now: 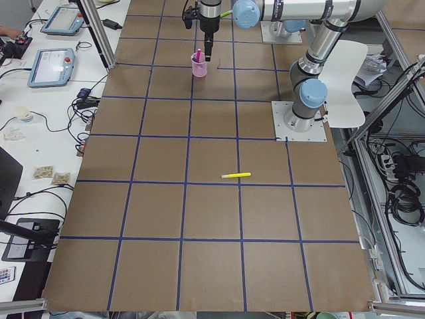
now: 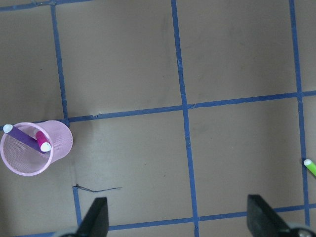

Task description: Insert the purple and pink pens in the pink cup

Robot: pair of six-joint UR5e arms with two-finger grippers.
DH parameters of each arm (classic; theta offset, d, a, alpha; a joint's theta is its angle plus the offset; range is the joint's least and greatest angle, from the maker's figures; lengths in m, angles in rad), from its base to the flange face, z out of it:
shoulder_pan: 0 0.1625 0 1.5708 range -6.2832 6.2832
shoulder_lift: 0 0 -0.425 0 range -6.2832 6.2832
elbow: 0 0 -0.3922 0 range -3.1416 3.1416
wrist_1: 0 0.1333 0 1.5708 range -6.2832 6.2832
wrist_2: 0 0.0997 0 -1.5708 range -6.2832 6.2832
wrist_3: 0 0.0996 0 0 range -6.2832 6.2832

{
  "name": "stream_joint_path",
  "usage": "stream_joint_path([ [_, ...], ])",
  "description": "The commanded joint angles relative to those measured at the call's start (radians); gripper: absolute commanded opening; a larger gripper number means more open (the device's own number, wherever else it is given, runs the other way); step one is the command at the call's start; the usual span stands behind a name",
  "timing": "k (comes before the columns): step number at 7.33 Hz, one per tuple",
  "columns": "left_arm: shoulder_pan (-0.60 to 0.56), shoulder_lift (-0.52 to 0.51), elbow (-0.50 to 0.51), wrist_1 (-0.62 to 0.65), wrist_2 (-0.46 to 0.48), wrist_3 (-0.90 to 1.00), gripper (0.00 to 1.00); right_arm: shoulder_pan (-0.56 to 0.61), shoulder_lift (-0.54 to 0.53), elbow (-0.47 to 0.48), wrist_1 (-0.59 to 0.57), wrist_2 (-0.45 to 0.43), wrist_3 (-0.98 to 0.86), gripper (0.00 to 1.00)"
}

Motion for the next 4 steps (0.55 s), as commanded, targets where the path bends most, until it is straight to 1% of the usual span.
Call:
stream_joint_path([
  [1,-0.001,0.001,-0.001,0.007,-0.01,0.025,1.0,0.0,0.0,0.0,0.0,0.0,0.0,1.0],
  [4,-0.001,0.007,-0.001,0.001,-0.005,0.022,1.0,0.0,0.0,0.002,0.0,0.002,0.0,1.0],
])
